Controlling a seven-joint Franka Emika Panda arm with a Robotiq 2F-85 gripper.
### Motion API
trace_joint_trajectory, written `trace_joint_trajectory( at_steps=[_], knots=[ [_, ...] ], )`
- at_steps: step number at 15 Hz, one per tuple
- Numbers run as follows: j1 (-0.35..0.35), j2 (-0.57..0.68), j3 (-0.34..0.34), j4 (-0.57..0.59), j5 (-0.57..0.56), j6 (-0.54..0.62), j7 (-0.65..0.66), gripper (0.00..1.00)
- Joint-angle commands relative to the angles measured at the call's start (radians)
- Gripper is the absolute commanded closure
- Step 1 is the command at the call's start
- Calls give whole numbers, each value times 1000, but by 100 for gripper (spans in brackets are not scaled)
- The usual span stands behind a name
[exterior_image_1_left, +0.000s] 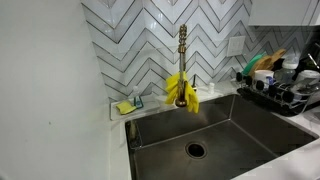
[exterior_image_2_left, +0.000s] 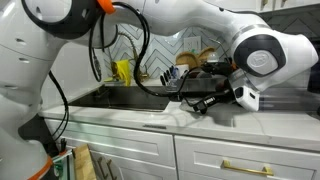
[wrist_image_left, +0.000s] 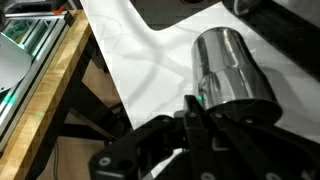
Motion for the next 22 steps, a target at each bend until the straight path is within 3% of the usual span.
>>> trace_joint_trajectory(
  at_steps=[1, 4, 11, 15, 19, 22],
  knots=[
    [5, -25, 1, 14, -13, -23, 13, 99],
    [61, -116, -19, -38, -107, 17, 19, 99],
    [199, -309, -30, -167, -484, 149, 104, 99],
    [265, -399, -14, -308, -676, 367, 159, 99],
    [307, -494, 10, -471, -796, 606, 269, 99],
    [322, -553, 29, -557, -870, 697, 342, 99]
  ],
)
